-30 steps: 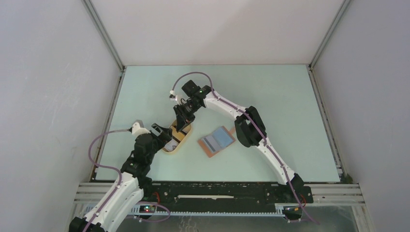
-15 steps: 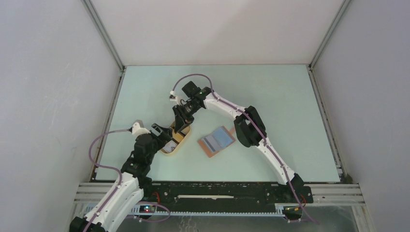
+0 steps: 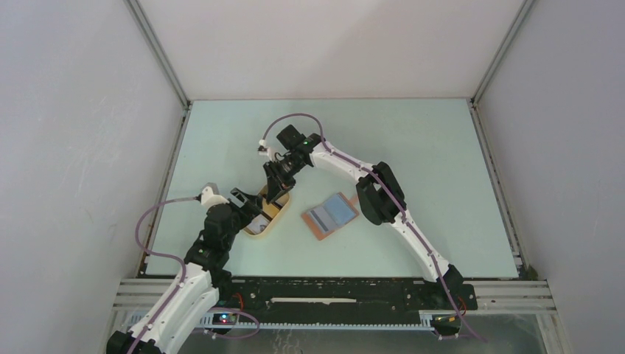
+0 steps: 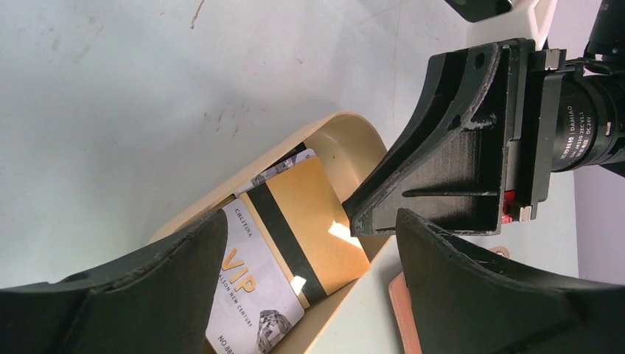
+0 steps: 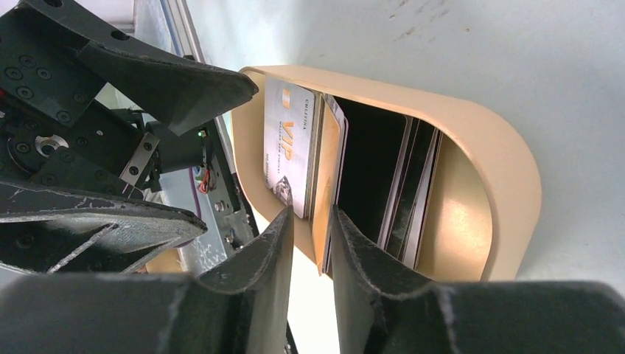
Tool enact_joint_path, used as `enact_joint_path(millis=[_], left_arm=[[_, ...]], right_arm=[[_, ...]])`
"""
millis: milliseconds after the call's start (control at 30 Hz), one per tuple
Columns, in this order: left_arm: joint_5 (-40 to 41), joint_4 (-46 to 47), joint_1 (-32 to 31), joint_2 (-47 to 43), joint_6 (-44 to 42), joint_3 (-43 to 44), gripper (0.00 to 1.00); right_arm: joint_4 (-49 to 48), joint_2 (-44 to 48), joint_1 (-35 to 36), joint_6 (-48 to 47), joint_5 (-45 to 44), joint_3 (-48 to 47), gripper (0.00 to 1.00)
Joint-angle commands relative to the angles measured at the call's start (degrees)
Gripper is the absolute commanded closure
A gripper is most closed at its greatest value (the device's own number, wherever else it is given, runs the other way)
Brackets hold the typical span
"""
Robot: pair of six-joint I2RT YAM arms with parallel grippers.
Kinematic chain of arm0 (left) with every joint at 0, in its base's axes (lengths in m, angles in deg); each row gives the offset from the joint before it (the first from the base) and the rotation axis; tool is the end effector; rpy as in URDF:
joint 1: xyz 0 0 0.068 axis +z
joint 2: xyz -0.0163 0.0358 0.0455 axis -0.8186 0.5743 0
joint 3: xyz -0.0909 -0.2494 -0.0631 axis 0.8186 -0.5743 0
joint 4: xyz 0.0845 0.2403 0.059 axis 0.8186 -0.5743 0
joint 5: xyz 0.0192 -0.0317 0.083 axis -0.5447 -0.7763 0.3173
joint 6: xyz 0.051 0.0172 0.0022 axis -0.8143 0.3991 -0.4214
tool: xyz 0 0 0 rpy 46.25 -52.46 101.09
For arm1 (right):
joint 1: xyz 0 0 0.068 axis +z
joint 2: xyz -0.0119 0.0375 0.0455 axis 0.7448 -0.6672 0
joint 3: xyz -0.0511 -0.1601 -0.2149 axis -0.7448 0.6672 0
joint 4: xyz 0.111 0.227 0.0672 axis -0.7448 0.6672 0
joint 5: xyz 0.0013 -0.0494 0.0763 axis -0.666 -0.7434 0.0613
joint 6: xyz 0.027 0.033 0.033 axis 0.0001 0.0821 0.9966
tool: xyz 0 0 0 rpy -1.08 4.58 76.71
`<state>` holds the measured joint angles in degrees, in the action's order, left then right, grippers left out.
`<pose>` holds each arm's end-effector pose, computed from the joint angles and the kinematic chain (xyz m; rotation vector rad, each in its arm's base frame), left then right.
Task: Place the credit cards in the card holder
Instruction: Pick up the credit card from the storage box.
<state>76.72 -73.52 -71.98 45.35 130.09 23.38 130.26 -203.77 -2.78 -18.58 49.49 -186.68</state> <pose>0.1397 -0.0343 0.1704 -0.6915 1.8923 -0.5138 0.3633 0.4082 0.1577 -1.1626 2.4886 1.5221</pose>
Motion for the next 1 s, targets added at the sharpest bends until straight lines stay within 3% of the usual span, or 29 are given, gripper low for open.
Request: enact_joint_path(millis=[0, 333, 733, 967], left_arm=[[-0.7, 1.5, 0.7, 0.1, 0.3, -1.3, 0.11], [-1.3, 3.0, 0.9, 0.4, 0.2, -1.5, 0.12], [-1.8, 3.4, 1.2, 0.5, 0.2, -1.6, 0.13], [-2.2, 3.6, 1.3, 0.2, 0.1, -1.8, 0.13]], right_arm=[[0.2, 3.1, 1.4, 0.7, 0.4, -0.2, 0.70], [1.0, 2.9, 2.1, 0.3, -4.4, -0.8, 0.76], [0.3, 3.6, 1.7, 2.2, -0.6, -1.1, 1.00], [0.5, 4.9, 0.2, 0.4, -0.5, -1.0, 1.00]])
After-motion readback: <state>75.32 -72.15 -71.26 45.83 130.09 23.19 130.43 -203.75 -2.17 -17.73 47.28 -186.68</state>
